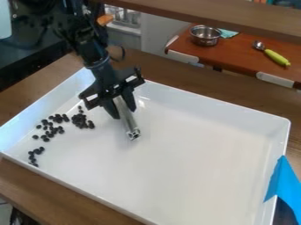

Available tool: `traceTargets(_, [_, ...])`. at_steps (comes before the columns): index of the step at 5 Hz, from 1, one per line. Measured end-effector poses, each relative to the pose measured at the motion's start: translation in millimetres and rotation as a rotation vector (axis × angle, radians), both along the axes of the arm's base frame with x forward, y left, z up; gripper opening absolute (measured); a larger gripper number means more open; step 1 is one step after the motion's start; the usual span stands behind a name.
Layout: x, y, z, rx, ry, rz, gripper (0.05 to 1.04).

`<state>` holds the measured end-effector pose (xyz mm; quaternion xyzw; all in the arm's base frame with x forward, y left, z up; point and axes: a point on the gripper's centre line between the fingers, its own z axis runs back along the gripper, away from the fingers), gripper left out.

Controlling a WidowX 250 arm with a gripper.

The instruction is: Sweep into pile

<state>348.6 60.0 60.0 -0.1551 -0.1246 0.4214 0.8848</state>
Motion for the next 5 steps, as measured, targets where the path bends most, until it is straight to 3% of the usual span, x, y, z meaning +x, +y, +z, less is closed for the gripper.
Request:
traceTargets(3, [-5,16,-13.7,0.064,-0.03,0.034,0.381])
traceTargets(4, [-10,24,-12.4,0.12,-0.065,0.09,0.381])
traceTargets(5, [-14,35,-12.7,0.154,-0.062,0.205,0.381])
